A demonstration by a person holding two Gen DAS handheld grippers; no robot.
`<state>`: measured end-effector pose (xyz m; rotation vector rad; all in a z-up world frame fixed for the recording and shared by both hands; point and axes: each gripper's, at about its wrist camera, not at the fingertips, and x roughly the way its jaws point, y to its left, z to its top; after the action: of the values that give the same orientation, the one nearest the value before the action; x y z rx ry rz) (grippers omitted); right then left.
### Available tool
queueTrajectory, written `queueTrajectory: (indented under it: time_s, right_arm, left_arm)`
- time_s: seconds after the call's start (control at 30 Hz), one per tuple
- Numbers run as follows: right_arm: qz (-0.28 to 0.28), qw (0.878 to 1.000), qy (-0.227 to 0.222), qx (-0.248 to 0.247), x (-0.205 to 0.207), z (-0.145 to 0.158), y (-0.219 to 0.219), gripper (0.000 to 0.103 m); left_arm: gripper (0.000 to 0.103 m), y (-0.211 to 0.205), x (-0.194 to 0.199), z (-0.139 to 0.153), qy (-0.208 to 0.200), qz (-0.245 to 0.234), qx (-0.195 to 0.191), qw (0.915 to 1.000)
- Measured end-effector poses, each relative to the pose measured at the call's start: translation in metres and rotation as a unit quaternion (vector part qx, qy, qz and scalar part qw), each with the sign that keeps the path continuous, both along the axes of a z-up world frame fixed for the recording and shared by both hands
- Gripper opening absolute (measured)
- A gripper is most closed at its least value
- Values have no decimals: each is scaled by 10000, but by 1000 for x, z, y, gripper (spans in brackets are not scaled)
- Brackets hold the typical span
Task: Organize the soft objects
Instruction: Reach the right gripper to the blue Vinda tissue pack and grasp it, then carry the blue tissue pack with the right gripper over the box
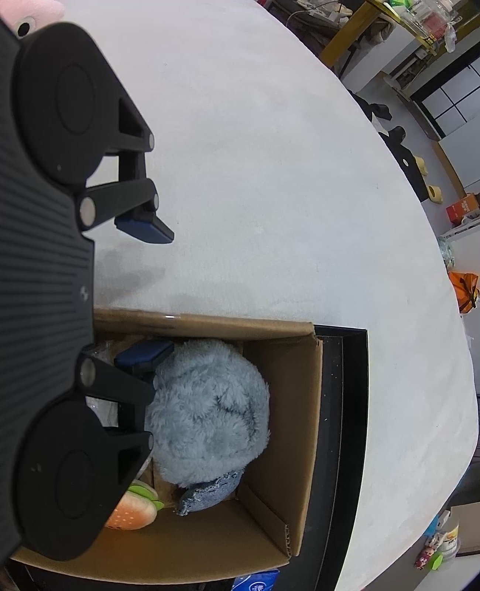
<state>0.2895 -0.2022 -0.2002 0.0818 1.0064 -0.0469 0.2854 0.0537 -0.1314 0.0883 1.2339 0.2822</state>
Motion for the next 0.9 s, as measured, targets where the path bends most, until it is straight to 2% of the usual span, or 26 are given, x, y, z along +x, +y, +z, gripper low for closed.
queueTrajectory:
  time_s: [0.07, 0.13, 0.17, 0.43, 0.9]
  right_arm:
    - [27, 9999, -103, 23, -2, 2, -1, 76]
    - [117, 9996, -194, -176, -6, 4, 1, 51]
    - [145, 9994, -203, -248, -7, 5, 3, 51]
    - [254, 9994, 109, 209, -26, 16, -2, 50]
    - [351, 9983, -21, 473, -55, 49, -2, 50]
  left_arm:
    - [56, -1, 0, 1, -25, -16, -11, 10000]
    - [56, -2, -2, 3, -52, -36, -20, 10000]
    - [56, -3, -3, 3, -47, -39, -23, 10000]
    - [56, -8, -11, 9, 8, -152, -76, 9999]
    - [56, 1, -26, 10, 51, -124, -206, 9997]
